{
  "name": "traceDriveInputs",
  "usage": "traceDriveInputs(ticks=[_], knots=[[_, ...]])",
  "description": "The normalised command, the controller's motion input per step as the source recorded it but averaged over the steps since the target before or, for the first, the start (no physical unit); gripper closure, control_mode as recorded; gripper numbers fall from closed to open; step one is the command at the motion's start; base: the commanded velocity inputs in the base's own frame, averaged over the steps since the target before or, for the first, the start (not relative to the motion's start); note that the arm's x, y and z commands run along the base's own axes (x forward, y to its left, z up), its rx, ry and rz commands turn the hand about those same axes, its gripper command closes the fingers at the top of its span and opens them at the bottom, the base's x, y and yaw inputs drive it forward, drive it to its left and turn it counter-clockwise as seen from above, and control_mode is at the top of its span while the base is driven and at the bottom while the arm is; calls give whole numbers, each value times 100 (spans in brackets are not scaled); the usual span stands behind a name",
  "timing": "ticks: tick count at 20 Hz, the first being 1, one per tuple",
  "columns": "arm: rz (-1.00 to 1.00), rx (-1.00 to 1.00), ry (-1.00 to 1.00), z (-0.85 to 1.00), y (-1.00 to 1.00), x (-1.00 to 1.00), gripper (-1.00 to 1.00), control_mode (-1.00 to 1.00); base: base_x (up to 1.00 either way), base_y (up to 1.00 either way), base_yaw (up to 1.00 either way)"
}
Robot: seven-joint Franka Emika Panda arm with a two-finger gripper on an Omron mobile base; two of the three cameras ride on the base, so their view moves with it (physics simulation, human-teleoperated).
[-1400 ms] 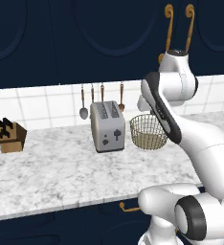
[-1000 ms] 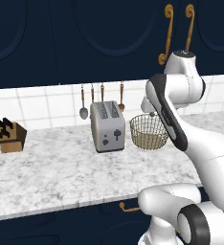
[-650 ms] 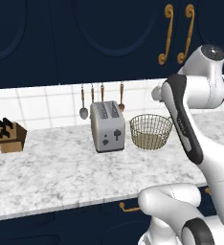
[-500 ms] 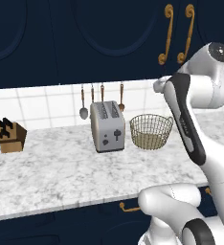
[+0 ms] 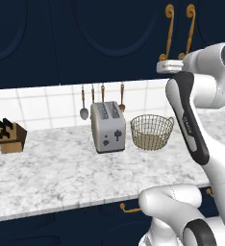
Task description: Open the cabinet, pick up the bread from the cabinet and place it in the basket. Then move the basket to the dining counter.
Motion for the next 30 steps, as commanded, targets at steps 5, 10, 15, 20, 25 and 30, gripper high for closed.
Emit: traceDriveInputs(ticks=[5,10,15,20,25,30], knots=[[-1,3,-5,85,-2,26,-100,-100,0,0,0],[0,4,0,46,-17,35,-100,-100,0,0,0],[0,4,0,8,0,38,-100,-100,0,0,0],[0,4,-1,-2,0,32,-100,-100,0,0,0],[0,4,0,0,0,65,-100,-100,0,0,0],[0,5,0,0,0,50,-100,-100,0,0,0]])
